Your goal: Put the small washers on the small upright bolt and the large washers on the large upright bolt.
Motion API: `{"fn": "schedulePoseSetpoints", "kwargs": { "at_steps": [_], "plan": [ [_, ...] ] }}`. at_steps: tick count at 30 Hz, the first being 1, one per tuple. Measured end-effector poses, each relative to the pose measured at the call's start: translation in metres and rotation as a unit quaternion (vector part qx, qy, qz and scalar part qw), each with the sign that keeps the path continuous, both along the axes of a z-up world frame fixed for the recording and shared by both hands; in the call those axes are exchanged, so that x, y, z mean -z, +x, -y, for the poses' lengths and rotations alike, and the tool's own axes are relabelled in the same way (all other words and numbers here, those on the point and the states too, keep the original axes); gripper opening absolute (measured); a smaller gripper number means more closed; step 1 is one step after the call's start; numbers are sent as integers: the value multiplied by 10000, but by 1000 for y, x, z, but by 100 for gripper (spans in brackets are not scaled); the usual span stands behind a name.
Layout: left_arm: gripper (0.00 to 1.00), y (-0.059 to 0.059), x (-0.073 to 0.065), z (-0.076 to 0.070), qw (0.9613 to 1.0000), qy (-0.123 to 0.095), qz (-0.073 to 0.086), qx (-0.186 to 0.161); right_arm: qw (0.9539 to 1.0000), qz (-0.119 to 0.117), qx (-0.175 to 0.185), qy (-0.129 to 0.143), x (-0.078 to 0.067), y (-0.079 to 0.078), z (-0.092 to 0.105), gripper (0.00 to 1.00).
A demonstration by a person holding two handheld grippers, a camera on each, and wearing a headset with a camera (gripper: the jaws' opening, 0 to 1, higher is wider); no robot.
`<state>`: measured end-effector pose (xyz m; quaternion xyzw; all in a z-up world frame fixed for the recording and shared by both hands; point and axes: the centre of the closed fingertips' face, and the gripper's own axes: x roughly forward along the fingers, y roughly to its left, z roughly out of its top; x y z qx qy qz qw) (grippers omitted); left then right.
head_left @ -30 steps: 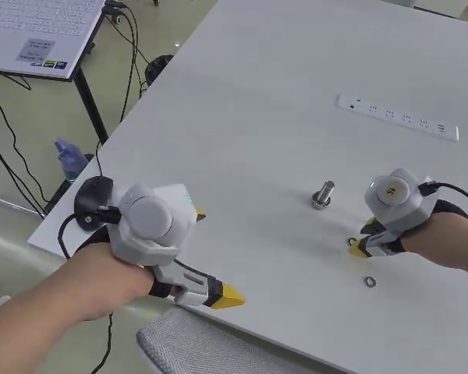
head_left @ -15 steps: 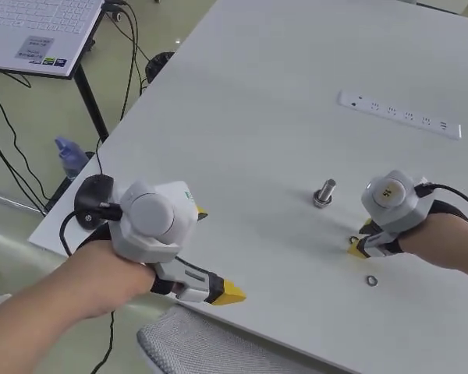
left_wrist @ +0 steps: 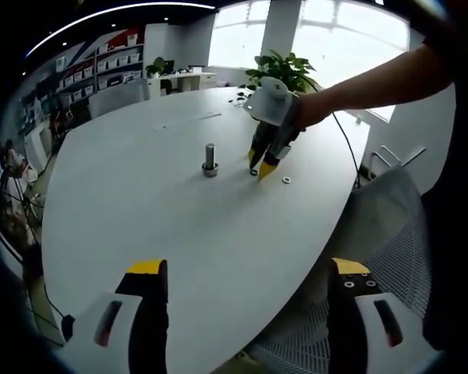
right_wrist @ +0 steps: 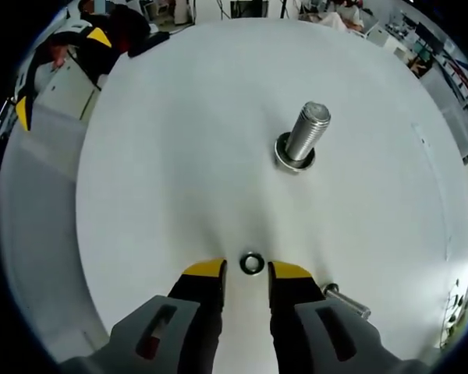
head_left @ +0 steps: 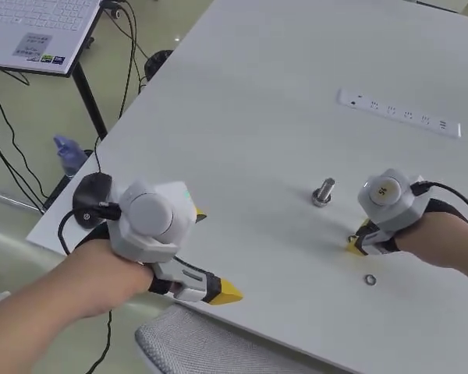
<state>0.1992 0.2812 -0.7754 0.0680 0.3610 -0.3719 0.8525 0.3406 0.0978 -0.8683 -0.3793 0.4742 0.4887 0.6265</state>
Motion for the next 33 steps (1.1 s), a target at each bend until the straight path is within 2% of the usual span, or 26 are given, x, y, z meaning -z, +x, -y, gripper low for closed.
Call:
{"fn": "schedulePoseSetpoints", "kwargs": {
  "at_steps": [7, 16, 33],
  "plan": [
    [83, 2, -1, -1, 10000, 14, -1, 13, 9999, -9, -2, -119, 0, 2, 0, 17],
    [82, 0, 0, -2, 10000, 23, -6, 0, 9992, -29, -69, -402, 1, 3, 1, 14],
    [80, 1, 0, -3, 9999, 101, -24, 48, 9999, -18, 34, -101, -1, 3, 2, 13]
  ]
}}
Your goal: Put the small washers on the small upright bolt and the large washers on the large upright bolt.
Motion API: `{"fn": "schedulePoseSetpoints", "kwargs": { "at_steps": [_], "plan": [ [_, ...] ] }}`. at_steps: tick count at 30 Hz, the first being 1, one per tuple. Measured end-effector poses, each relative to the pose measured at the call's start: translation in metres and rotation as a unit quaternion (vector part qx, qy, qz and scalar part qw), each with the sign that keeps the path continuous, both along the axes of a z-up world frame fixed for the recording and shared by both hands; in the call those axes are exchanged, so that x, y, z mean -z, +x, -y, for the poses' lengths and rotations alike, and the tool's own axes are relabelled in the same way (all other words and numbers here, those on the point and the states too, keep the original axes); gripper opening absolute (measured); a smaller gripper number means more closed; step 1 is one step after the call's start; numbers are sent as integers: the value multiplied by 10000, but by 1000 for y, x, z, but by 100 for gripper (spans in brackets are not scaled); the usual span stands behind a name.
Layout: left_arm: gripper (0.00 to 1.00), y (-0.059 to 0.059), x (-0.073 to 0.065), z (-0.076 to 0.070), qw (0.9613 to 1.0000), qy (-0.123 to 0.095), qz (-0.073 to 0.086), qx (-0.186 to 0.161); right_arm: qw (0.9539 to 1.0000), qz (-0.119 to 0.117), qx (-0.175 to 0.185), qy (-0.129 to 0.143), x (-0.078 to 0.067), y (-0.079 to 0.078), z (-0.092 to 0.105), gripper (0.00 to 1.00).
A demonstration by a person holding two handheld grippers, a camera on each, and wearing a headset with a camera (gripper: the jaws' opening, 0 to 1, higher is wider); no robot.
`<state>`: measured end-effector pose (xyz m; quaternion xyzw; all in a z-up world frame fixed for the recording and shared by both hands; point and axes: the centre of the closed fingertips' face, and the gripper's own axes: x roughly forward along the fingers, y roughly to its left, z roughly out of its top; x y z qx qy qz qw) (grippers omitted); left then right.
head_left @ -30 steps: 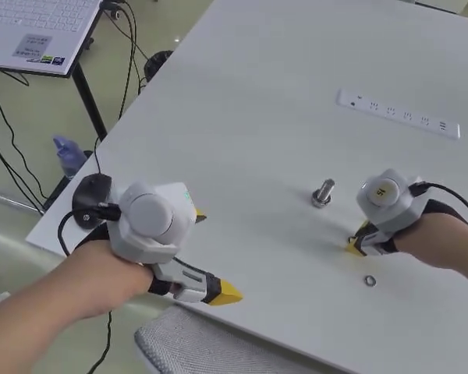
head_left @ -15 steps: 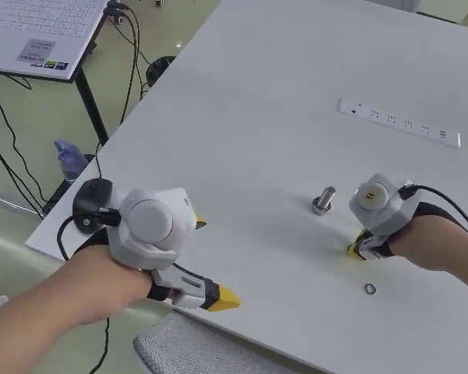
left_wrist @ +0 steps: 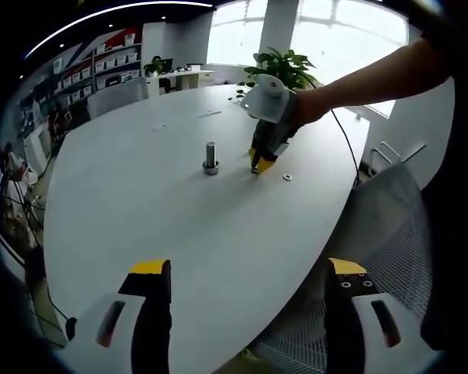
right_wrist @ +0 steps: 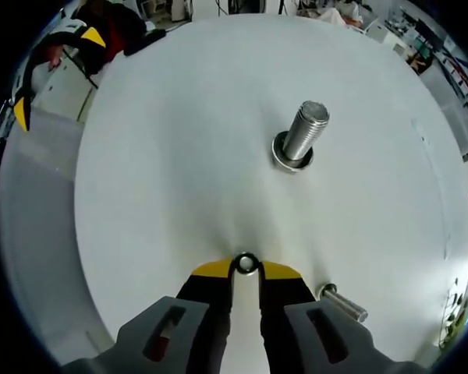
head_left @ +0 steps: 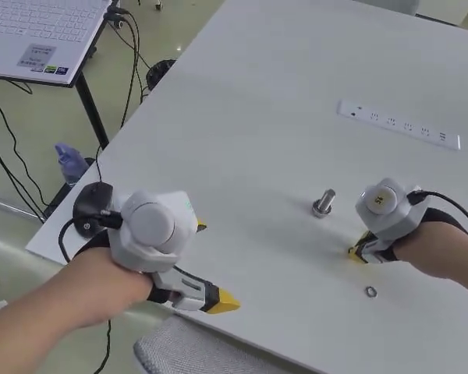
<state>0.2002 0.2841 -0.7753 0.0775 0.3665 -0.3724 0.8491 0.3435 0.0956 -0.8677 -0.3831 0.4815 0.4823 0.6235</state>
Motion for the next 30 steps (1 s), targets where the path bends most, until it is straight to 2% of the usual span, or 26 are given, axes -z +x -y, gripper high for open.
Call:
{"fn": "schedulePoseSetpoints", "kwargs": {
  "at_steps": [5, 13, 23, 30],
  "plan": [
    [80, 0, 0, 0, 10000, 19, -3, 3, 10000, 7, 32, 37, -1, 1, 1, 13],
    [79, 1, 1, 0, 10000, 33, 16, -4, 9998, -55, 144, 131, -12, -5, 6, 12],
    [78, 5, -1, 2, 10000, 37, 45, 11, 9992, -2, 319, 240, -30, -6, 23, 12],
    [78, 8, -1, 6, 10000, 42, 63, 39, 9984, 63, 494, 258, -39, -5, 44, 12]
  ]
}}
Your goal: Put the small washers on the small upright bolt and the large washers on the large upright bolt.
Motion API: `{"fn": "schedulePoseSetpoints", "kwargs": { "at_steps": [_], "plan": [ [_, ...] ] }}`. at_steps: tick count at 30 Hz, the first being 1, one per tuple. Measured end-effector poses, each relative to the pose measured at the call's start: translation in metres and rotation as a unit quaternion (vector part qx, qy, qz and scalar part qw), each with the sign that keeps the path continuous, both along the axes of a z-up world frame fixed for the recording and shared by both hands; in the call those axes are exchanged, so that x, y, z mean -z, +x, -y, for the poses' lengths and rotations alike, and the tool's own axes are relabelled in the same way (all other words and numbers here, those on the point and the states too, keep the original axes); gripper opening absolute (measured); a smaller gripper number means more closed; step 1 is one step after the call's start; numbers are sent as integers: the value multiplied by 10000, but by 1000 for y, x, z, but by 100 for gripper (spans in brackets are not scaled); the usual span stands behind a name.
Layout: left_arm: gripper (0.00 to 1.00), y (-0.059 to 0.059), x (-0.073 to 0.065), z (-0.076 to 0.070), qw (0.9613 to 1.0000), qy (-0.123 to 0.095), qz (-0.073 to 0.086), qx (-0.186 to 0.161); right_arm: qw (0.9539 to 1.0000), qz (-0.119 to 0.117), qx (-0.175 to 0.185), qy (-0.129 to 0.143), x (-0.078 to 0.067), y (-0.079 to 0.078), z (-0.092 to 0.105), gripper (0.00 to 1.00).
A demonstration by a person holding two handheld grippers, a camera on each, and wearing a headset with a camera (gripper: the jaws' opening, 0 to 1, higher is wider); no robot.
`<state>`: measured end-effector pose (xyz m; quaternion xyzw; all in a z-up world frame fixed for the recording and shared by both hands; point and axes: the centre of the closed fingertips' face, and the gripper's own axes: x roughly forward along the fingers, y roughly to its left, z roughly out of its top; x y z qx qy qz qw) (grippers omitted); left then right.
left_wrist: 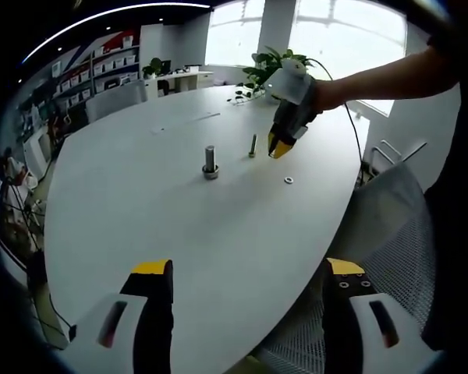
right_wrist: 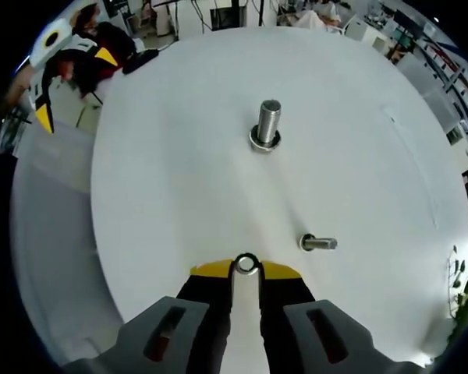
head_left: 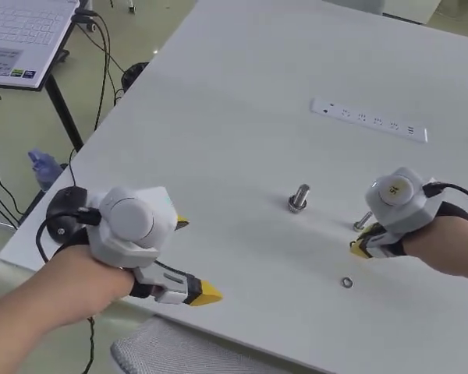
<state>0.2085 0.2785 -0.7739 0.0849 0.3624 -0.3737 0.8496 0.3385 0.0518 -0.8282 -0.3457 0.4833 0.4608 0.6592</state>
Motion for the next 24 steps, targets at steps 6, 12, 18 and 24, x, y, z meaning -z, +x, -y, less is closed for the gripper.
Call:
{"fn": "schedulePoseSetpoints", "kwargs": {
  "at_steps": [6, 12, 18, 24],
  "plan": [
    [77, 1, 1, 4, 10000, 4, -5, 31, 9998, 89, 171, -43, -8, 9, 21, 12],
    [78, 2, 0, 5, 10000, -2, 2, 16, 9994, 187, 290, -50, -18, 22, 28, 12],
    [79, 4, -2, 3, 10000, -50, 26, -37, 9993, 237, 299, -28, -24, 32, 23, 12],
    [82, 5, -2, 3, 9999, -90, 41, -95, 9993, 292, 242, -34, -29, 42, 18, 12]
  ]
}}
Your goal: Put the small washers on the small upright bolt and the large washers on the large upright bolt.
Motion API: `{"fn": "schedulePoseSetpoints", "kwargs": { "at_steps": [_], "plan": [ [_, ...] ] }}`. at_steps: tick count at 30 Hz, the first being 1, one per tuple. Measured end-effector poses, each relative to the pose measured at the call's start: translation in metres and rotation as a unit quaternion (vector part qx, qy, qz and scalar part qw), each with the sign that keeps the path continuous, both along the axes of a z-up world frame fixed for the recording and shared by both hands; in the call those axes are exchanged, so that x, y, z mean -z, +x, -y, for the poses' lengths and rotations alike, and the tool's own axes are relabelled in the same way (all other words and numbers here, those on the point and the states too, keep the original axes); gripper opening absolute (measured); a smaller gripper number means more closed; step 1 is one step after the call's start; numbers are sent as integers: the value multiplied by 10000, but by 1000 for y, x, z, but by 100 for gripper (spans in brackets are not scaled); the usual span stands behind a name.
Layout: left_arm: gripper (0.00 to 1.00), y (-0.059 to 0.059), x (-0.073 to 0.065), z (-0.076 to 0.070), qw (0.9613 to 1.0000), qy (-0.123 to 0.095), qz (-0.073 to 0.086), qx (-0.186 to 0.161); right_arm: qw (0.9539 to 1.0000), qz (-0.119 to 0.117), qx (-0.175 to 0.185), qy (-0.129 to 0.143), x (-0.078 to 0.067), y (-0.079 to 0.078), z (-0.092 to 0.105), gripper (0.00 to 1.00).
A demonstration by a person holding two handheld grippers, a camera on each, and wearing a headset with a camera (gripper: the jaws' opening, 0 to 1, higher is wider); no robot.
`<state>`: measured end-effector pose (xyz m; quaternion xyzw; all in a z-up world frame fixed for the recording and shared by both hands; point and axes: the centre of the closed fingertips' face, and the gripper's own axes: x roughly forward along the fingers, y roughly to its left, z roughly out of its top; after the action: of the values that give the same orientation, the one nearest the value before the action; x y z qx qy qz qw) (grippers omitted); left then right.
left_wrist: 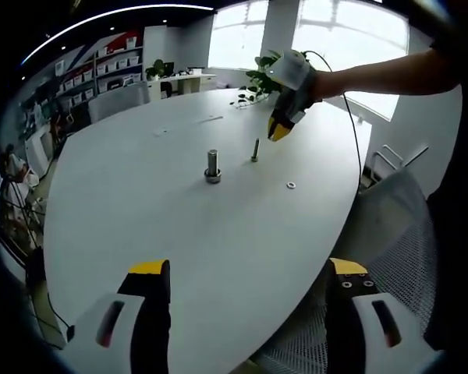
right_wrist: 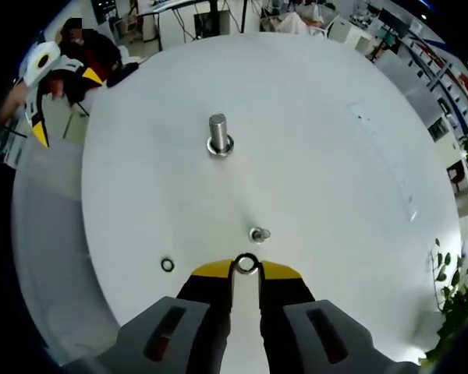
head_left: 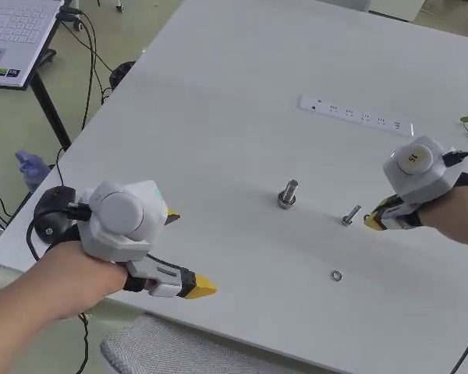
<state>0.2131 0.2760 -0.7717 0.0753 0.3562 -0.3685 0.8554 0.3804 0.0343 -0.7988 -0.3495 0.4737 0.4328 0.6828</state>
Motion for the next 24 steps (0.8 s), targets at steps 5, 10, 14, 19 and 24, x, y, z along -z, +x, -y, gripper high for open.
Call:
{"fn": "schedulePoseSetpoints", "kwargs": {
  "at_steps": [5, 10, 14, 19, 24],
  "plan": [
    [85, -1, 0, 2, 10000, -50, -4, 12, 10000, 41, -1, 11, -5, 11, -3, 12],
    [89, 2, -2, 3, 9999, -78, 102, 27, 10000, 40, 4, 0, -5, 19, -5, 12],
    [94, 3, -2, 3, 9999, -122, 101, -27, 10000, 39, -71, -41, -3, 20, -7, 12],
    [99, 4, -2, 5, 9996, -258, 73, -81, 9999, -1, -97, -54, 2, 21, -10, 12],
    [99, 4, 1, 6, 9997, -235, 16, -39, 9999, -14, -119, -80, 6, 23, -12, 12]
  ]
}}
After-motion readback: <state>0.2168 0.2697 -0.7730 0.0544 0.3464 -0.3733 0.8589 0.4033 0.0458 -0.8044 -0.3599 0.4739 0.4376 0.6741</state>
